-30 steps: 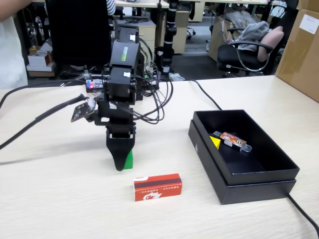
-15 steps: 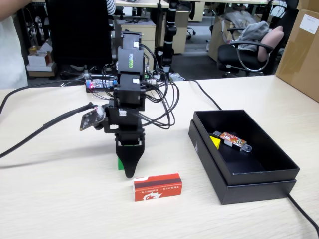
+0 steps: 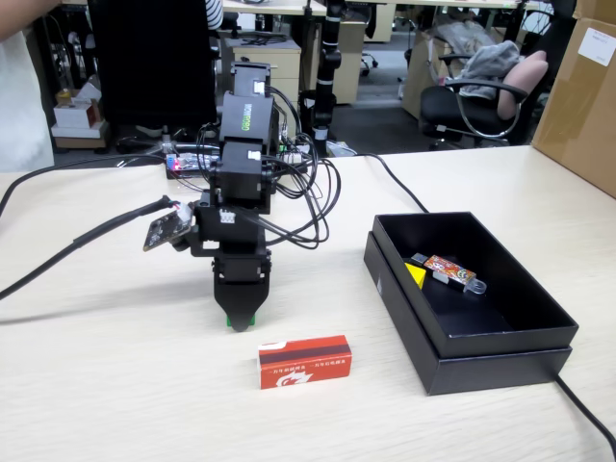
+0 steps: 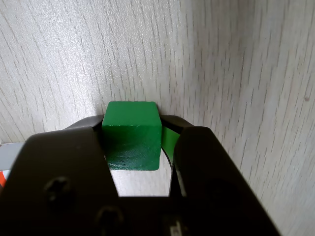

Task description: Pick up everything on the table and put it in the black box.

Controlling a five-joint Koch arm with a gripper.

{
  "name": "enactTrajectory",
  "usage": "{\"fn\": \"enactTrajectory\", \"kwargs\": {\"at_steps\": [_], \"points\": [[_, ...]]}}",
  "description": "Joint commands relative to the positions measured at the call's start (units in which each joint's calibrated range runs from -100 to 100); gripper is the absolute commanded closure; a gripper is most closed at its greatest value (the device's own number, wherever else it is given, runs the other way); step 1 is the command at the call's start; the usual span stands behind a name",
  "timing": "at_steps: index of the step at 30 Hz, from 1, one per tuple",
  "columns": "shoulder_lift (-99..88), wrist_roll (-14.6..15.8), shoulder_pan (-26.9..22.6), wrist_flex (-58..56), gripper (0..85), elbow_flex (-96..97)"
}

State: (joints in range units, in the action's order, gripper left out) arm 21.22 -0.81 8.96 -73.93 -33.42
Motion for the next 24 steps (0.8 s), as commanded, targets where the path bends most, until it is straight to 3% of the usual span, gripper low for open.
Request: {"fn": "enactTrajectory", "kwargs": {"at_steps": [1, 10, 14, 24], "points": [[-6.93, 0.10, -0.34, -1.53, 76.5, -0.85], [-32.86, 1.95, -6.64, -6.20, 76.5, 8.22], [-38.94, 3.81, -12.06, -6.29, 76.3, 7.04], [-33.55, 7.67, -24.32, -6.20, 76.3, -3.47]]}}
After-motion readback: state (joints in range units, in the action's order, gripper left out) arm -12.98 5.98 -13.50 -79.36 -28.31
